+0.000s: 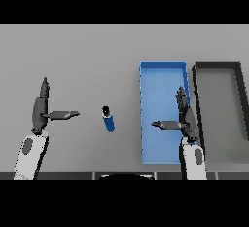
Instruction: Pick up the blue pipe and place it into the blue bin.
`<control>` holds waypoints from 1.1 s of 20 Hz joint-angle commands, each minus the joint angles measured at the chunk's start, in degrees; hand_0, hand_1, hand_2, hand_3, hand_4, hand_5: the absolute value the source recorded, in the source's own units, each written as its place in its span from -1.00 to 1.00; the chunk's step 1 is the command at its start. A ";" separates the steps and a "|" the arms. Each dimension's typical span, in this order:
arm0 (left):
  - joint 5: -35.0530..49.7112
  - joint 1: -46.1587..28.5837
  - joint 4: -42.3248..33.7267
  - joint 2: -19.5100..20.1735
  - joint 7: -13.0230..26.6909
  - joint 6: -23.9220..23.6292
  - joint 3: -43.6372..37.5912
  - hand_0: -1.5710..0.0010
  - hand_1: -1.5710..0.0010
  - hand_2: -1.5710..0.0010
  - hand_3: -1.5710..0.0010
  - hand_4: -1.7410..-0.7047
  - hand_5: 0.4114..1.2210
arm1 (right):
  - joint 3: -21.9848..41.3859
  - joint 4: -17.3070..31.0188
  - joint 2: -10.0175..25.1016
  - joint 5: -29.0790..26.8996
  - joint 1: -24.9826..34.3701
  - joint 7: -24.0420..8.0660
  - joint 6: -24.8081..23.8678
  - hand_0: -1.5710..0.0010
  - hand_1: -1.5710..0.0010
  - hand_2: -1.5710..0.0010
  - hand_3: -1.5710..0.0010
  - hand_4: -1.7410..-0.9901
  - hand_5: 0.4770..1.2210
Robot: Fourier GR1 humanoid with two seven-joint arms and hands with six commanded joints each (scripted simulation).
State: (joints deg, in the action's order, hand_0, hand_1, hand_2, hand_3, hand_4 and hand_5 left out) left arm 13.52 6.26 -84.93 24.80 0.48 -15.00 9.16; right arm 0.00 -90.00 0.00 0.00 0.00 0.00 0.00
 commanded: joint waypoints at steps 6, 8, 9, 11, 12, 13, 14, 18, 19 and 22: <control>0.25 -0.42 0.10 0.34 -0.87 0.42 -0.28 1.00 1.00 1.00 1.00 0.42 -0.57 | 0.64 -0.34 -0.53 0.73 -0.13 -0.10 -0.59 1.00 1.00 1.00 1.00 0.38 -0.66; -0.50 -3.53 -0.85 6.61 -6.95 10.12 2.20 1.00 1.00 1.00 1.00 0.41 -0.56 | 3.41 -3.92 4.47 4.96 -3.91 5.08 2.21 1.00 1.00 1.00 1.00 0.37 -0.66; -1.05 -4.11 -0.63 7.87 -8.09 12.24 2.96 1.00 1.00 1.00 1.00 0.41 -0.56 | 4.43 -4.98 5.27 6.06 -4.34 4.60 2.79 1.00 1.00 1.00 1.00 0.36 -0.67; -0.99 -4.09 -0.95 9.37 -8.84 14.26 3.23 1.00 1.00 1.00 1.00 0.41 -0.56 | 4.89 -5.81 6.27 6.73 -4.50 3.83 3.36 1.00 1.00 1.00 1.00 0.36 -0.67; -0.97 -4.18 -0.91 9.89 -8.63 14.66 3.21 1.00 1.00 1.00 1.00 0.42 -0.57 | 5.22 -6.06 6.43 7.05 -4.87 3.80 3.53 1.00 1.00 1.00 1.00 0.36 -0.67; -0.72 -3.90 -0.85 10.09 -8.60 15.49 3.39 1.00 1.00 1.00 1.00 0.42 -0.57 | 5.40 -6.29 6.28 7.56 -4.65 3.05 3.08 1.00 1.00 1.00 1.00 0.36 -0.68; -0.11 -4.27 -0.82 10.24 -9.32 16.44 3.34 1.00 1.00 1.00 1.00 0.41 -0.56 | 5.55 -6.46 6.32 7.84 -5.01 2.83 2.98 1.00 1.00 1.00 1.00 0.37 -0.69; 0.91 -4.80 -3.24 11.85 -10.49 22.12 5.66 1.00 1.00 1.00 1.00 0.39 -0.58 | 5.96 -7.79 6.80 7.85 -5.52 3.33 3.57 1.00 1.00 1.00 1.00 0.40 -0.71; 0.65 -5.06 -4.82 12.06 -9.68 22.94 6.85 1.00 1.00 1.00 1.00 0.38 -0.60 | 5.93 -7.63 6.92 7.90 -5.21 3.17 3.63 1.00 1.00 1.00 1.00 0.39 -0.70; -0.12 -5.88 -7.01 13.09 -7.20 25.83 9.68 1.00 1.00 1.00 1.00 0.35 -0.70 | 5.77 -6.97 7.33 7.62 -4.96 4.65 4.21 1.00 1.00 1.00 1.00 0.37 -0.66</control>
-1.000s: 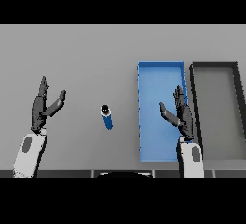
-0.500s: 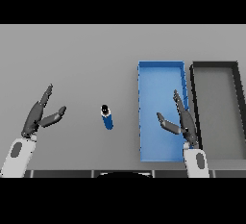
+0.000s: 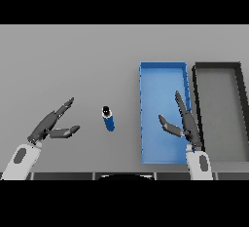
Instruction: Pick up the blue pipe and place it into the blue bin.
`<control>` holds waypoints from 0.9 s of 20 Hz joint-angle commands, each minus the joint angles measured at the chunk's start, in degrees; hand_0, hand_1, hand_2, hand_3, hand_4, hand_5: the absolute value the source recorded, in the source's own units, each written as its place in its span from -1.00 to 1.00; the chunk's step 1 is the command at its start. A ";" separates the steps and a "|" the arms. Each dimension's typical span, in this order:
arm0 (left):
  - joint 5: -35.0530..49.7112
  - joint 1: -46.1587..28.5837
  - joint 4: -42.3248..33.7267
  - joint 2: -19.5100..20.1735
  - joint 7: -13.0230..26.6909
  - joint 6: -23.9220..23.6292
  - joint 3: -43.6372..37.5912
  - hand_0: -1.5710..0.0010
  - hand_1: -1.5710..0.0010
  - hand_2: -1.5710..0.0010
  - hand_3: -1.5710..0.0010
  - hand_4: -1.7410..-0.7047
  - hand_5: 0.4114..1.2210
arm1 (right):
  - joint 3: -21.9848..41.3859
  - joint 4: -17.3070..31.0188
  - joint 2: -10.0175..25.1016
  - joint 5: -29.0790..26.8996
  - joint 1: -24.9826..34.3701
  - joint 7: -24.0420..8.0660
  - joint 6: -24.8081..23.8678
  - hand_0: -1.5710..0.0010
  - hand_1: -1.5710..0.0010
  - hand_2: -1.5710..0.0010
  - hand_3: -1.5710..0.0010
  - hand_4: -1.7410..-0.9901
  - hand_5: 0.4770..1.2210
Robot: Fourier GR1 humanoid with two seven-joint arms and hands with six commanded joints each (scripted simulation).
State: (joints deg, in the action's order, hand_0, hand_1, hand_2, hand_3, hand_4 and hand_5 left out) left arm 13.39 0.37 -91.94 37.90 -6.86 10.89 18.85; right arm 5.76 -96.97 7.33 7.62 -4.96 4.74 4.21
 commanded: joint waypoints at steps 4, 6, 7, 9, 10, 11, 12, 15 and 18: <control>-0.85 1.15 -1.72 -2.04 2.84 2.19 4.13 1.00 1.00 1.00 1.00 0.26 -0.83 | -0.06 -0.17 0.01 -0.12 -0.16 0.82 0.11 1.00 1.00 1.00 1.00 0.32 -0.65; -2.23 1.51 -1.95 -2.86 2.84 2.63 5.70 1.00 1.00 1.00 1.00 0.25 -0.87 | 0.01 0.47 -0.17 0.38 0.13 0.97 -0.22 1.00 1.00 1.00 1.00 0.29 -0.63; -3.49 1.75 -2.13 -4.33 3.22 2.37 7.26 1.00 1.00 1.00 1.00 0.24 -0.89 | 0.02 0.68 -0.33 0.25 0.20 0.72 -0.13 1.00 1.00 1.00 1.00 0.29 -0.62; -4.58 2.48 -1.87 -6.25 4.51 2.10 8.84 1.00 1.00 1.00 1.00 0.22 -0.91 | 0.45 0.26 -0.66 0.31 -0.47 1.59 0.04 1.00 1.00 1.00 1.00 0.27 -0.62; -4.58 2.98 -1.18 -7.05 4.37 2.60 9.32 1.00 1.00 1.00 1.00 0.21 -0.91 | 0.13 0.27 -0.71 0.04 -0.28 1.14 -0.11 1.00 1.00 1.00 1.00 0.27 -0.63; -5.11 3.43 -0.25 -8.14 4.24 2.44 9.79 1.00 1.00 1.00 1.00 0.20 -0.91 | 0.10 -0.15 -0.73 -0.20 -0.50 0.93 -0.06 1.00 1.00 1.00 1.00 0.26 -0.62; -5.50 4.17 0.59 -8.78 4.07 2.62 10.08 1.00 1.00 1.00 1.00 0.21 -0.92 | 0.43 -0.40 -0.93 0.12 -0.63 0.59 -0.17 1.00 1.00 1.00 1.00 0.25 -0.62; -6.83 6.48 3.59 -12.74 5.24 1.87 11.47 1.00 1.00 1.00 1.00 0.21 -0.91 | -0.26 -0.60 -0.28 -0.28 -0.37 -0.32 -0.09 1.00 1.00 1.00 1.00 0.24 -0.63; -5.96 8.73 7.76 -16.14 5.75 3.43 12.12 1.00 1.00 1.00 1.00 0.20 -0.91 | 0.08 -1.17 -0.82 -0.68 -1.68 0.44 0.21 1.00 1.00 1.00 1.00 0.25 -0.65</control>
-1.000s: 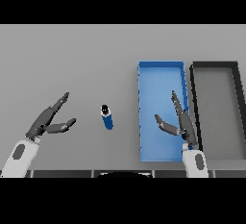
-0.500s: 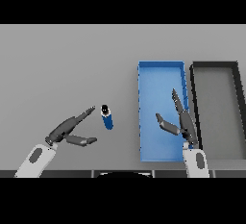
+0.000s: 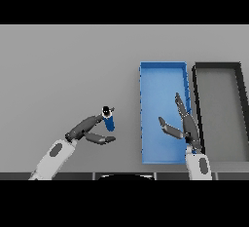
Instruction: Pick up the blue pipe and place it into the blue bin.
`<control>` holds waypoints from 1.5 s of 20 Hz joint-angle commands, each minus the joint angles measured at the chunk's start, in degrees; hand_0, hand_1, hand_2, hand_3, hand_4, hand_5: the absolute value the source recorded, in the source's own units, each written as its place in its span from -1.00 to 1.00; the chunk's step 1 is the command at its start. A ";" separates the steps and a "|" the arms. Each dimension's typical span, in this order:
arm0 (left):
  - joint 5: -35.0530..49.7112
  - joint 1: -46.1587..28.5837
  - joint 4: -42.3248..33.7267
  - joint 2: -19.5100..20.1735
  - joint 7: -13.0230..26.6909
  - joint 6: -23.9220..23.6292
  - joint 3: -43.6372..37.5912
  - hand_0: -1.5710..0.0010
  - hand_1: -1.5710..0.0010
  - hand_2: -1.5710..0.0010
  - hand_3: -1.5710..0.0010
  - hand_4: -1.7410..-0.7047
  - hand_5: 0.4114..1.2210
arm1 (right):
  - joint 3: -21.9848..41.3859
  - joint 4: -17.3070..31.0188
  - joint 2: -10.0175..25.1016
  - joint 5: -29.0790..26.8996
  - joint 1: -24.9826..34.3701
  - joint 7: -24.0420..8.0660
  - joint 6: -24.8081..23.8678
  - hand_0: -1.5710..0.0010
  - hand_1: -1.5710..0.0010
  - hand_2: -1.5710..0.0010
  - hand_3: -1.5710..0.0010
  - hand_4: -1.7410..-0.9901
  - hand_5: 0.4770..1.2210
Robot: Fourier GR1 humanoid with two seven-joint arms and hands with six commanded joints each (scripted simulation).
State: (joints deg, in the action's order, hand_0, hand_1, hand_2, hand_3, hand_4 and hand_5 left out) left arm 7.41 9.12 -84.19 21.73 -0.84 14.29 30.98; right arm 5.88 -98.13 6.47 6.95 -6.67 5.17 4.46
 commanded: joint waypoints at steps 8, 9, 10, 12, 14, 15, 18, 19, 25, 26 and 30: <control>-0.65 4.57 7.40 -6.77 -5.23 -0.90 -0.40 1.00 0.96 0.85 0.88 0.16 -0.66 | -1.11 0.41 0.54 -0.44 0.62 -0.50 -0.32 1.00 1.00 1.00 1.00 0.27 -0.67; -0.16 4.58 8.64 -8.30 -5.19 -1.45 -0.67 0.98 0.80 0.63 0.67 0.03 -0.52 | -1.01 0.50 0.46 -0.20 0.16 0.22 -0.42 1.00 1.00 1.00 1.00 0.28 -0.67; 1.54 4.37 8.53 -9.22 -4.97 -1.27 -1.33 0.76 0.56 0.39 0.34 -0.06 -0.21 | -0.95 0.08 0.53 -0.32 -0.04 0.04 -0.26 1.00 1.00 1.00 1.00 0.28 -0.67; 1.55 4.11 9.46 -10.52 -5.47 -2.52 -1.60 0.15 0.00 -0.11 -0.11 -0.38 0.22 | -0.94 0.18 0.75 -0.16 -0.03 0.64 -0.12 1.00 1.00 1.00 1.00 0.28 -0.66; 1.42 2.85 8.37 -11.21 -6.47 -2.68 -1.30 -0.26 -0.36 -0.43 -0.40 -0.60 0.50 | -0.64 0.72 0.20 0.24 -0.32 1.24 -0.44 1.00 1.00 1.00 1.00 0.28 -0.64; 1.04 3.50 8.85 -11.63 -6.03 -3.19 -1.24 -0.41 -0.49 -0.55 -0.48 -0.67 0.60 | -1.03 0.95 0.58 -0.16 0.95 0.47 -0.21 1.00 1.00 1.00 1.00 0.28 -0.63; -1.42 2.56 7.32 -11.03 -8.40 -5.32 0.16 -0.70 -0.74 -0.77 -0.66 -0.82 0.80 | -0.58 0.85 0.48 0.28 0.33 0.20 -0.17 1.00 1.00 1.00 1.00 0.29 -0.63; -1.82 1.99 6.78 -11.39 -9.55 -5.72 0.77 -0.76 -0.79 -0.81 -0.71 -0.85 0.84 | -0.39 0.63 0.46 0.57 0.34 0.40 -0.27 1.00 1.00 1.00 1.00 0.30 -0.62; -0.12 4.17 0.50 -11.64 -11.02 -5.65 0.59 -0.94 -0.95 -0.95 -0.82 -0.95 0.96 | -0.38 0.83 0.70 1.03 0.53 -0.55 -0.34 1.00 1.00 1.00 1.00 0.34 -0.59; -0.01 4.45 -0.95 -11.79 -10.67 -5.46 1.07 -0.95 -0.96 -0.96 -0.83 -0.95 0.97 | -0.19 0.38 0.69 1.55 0.62 -0.32 -0.69 1.00 1.00 1.00 1.00 0.37 -0.59; 2.33 7.48 -4.95 -11.31 -5.38 -4.31 0.84 -0.98 -0.98 -0.98 -0.84 -0.97 0.99 | -1.16 1.36 1.30 0.80 0.96 1.40 -0.36 1.00 1.00 1.00 1.00 0.40 -0.57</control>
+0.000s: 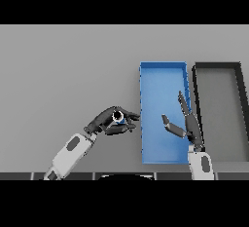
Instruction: Pick up the blue pipe and place it into the blue bin.
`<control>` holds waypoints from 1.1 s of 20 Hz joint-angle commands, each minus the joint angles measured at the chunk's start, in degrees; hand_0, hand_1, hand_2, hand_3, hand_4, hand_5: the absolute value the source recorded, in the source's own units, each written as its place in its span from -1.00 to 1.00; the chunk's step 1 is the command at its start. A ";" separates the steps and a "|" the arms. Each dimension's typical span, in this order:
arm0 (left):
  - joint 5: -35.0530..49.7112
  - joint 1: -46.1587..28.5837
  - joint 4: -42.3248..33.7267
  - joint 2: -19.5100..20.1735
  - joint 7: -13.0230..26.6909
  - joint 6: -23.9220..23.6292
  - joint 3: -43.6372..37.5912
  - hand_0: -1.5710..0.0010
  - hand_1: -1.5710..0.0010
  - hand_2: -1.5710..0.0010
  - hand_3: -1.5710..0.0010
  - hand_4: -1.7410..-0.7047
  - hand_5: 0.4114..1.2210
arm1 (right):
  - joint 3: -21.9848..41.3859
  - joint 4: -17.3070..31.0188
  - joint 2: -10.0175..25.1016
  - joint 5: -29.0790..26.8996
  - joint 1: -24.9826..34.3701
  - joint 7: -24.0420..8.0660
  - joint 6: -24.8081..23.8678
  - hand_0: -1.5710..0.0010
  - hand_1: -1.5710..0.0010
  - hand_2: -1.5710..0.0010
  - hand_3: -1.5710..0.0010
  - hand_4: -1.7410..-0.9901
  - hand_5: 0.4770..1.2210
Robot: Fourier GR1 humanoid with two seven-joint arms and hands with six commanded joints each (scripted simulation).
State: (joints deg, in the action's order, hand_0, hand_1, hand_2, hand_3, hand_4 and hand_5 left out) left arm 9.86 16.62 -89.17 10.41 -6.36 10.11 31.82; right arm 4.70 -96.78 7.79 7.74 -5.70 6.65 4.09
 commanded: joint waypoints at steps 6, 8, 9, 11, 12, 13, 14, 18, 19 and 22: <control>-0.41 0.27 -2.33 -0.07 3.62 0.21 1.65 -0.99 -1.00 -1.00 -0.83 -0.97 1.00 | -0.04 -0.82 -0.02 0.45 -1.01 0.21 -0.61 1.00 1.00 1.00 1.00 0.48 -0.59; 0.07 0.10 -2.34 0.15 4.42 0.24 1.37 -1.00 -1.00 -1.00 -0.84 -0.98 1.00 | 0.08 -1.29 -0.24 0.61 -1.52 0.24 -0.89 1.00 1.00 1.00 1.00 0.51 -0.59; -0.02 -0.25 -2.15 0.59 3.99 0.64 1.35 -1.00 -1.00 -1.00 -0.84 -0.98 1.00 | 0.19 -1.52 -0.34 0.71 -1.81 0.30 -0.98 1.00 1.00 1.00 1.00 0.50 -0.59; -0.69 -0.06 -1.13 -0.02 4.25 0.43 1.62 -1.00 -1.00 -1.00 -0.84 -0.98 1.00 | 0.42 -2.03 -0.44 0.82 -2.91 0.94 -0.94 1.00 1.00 1.00 1.00 0.46 -0.60; -0.71 -0.20 -1.50 0.29 3.83 0.46 1.47 -1.00 -1.00 -1.00 -0.84 -0.98 1.00 | 0.41 -2.24 -0.50 0.85 -2.67 0.59 -1.07 1.00 1.00 1.00 1.00 0.42 -0.61; -0.98 -0.39 -1.56 0.47 2.95 0.43 1.42 -1.00 -1.00 -1.00 -0.84 -0.98 1.00 | 0.21 -1.88 -0.35 0.91 -2.70 0.26 -1.17 1.00 1.00 1.00 1.00 0.42 -0.62; -0.81 -0.42 -1.48 0.70 2.70 0.92 1.40 -1.00 -1.00 -1.00 -0.83 -0.98 1.00 | -0.08 -2.13 -0.22 0.00 -2.04 0.21 -0.71 1.00 1.00 1.00 1.00 0.45 -0.62; -0.20 0.15 -2.18 0.39 3.78 0.93 1.24 -1.00 -1.00 -1.00 -0.83 -0.98 1.00 | -0.88 -6.78 2.23 -9.86 -0.63 -0.91 6.78 1.00 1.00 1.00 1.00 0.44 -0.69; -0.54 -0.04 -1.81 0.64 3.66 1.06 1.32 -1.00 -1.00 -1.00 -0.83 -0.98 1.00 | -0.76 -9.19 3.40 -12.49 -0.41 -2.43 8.64 1.00 1.00 1.00 1.00 0.43 -0.74; -0.92 0.14 -1.48 0.48 3.63 1.07 1.34 -1.00 -1.00 -1.00 -0.83 -0.98 1.00 | 1.15 -13.96 8.00 -17.35 3.13 -8.49 14.27 1.00 1.00 1.00 1.00 0.31 -0.85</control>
State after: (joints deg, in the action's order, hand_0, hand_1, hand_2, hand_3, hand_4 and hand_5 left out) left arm 9.05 16.78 -90.64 10.87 -2.73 11.31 33.17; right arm 5.85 -110.77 15.83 -9.63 -2.50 -1.69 18.38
